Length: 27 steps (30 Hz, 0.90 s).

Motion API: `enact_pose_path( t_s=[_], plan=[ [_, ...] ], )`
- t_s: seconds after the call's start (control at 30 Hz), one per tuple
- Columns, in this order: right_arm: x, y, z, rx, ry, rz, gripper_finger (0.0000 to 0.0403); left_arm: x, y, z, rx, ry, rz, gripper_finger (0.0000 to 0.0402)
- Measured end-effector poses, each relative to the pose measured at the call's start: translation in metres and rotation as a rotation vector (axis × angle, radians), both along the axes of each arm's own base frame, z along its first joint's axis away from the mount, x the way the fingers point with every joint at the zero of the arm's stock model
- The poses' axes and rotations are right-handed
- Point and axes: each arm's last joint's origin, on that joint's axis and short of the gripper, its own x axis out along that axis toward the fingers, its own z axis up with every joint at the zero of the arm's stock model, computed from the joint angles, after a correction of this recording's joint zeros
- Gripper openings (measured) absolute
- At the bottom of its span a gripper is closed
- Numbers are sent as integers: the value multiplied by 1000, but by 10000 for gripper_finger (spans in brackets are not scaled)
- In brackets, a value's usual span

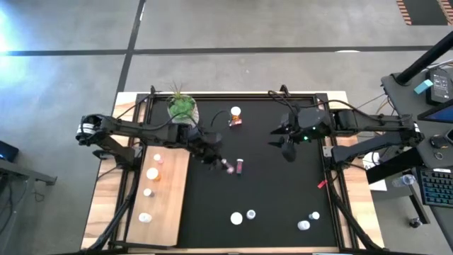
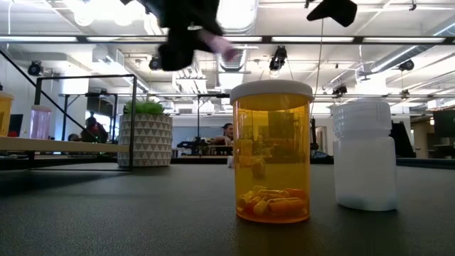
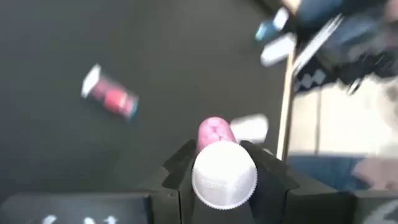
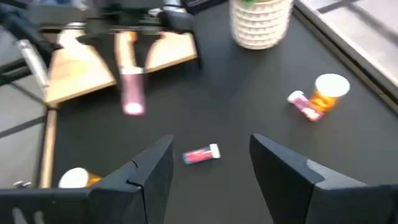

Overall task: Pick and place medicine bottles onto shelf by color
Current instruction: Put the right pink pill bottle on the shelf aligned with the other pink pill bottle

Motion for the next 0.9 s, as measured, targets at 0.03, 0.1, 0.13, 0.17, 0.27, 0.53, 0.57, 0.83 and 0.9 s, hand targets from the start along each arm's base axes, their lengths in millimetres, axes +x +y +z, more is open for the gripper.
enact_pose_path(
  t_s=[0.03,0.1,0.13,0.17,0.27,0.53,0.57,0.83,0.9],
  plan=[
    [0,0,-1,-7,2,-9,197,-5,-4,0,-10,54,-1,93],
    [0,-1,-2,-14,6,-19,195,-15,-11,1,-29,145,9,93],
    [1,-1,-2,-15,8,-20,194,-20,-14,1,-34,181,26,93],
    [2,-1,-3,-16,12,-21,194,-25,-17,2,-41,211,41,93],
    [2,-1,-4,-17,17,-21,194,-41,-23,5,-19,307,118,93],
    [2,-1,-4,-15,11,-24,192,-82,-26,1,104,587,375,93],
    [3,-1,-4,-15,11,-24,192,-85,-25,0,115,619,399,93],
    [4,-1,-5,-15,18,-24,190,-96,-23,-16,153,740,408,93],
    [4,-1,-5,-15,18,-24,190,-99,-23,-23,179,762,377,93]
  ],
)
